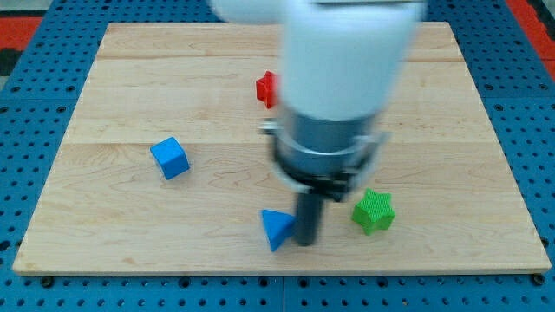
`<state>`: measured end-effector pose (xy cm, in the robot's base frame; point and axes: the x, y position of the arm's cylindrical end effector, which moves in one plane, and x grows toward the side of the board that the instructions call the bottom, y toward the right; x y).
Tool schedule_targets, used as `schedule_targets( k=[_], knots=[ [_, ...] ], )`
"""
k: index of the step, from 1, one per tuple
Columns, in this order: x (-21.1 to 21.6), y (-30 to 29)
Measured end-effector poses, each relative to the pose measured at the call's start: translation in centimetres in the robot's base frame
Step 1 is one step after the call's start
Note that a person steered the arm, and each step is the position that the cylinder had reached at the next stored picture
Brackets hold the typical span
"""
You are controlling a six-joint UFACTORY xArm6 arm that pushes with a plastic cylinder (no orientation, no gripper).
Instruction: Move the blue triangle and green blocks in different directions
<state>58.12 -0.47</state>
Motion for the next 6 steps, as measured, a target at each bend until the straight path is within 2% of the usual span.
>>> schedule_targets(
  k=[1, 4, 5, 6],
  knots=[
    [-0.1, -7.4],
    [-7.8, -13.1],
    [-8.8, -6.9],
    [-9.2, 2.9]
  ],
)
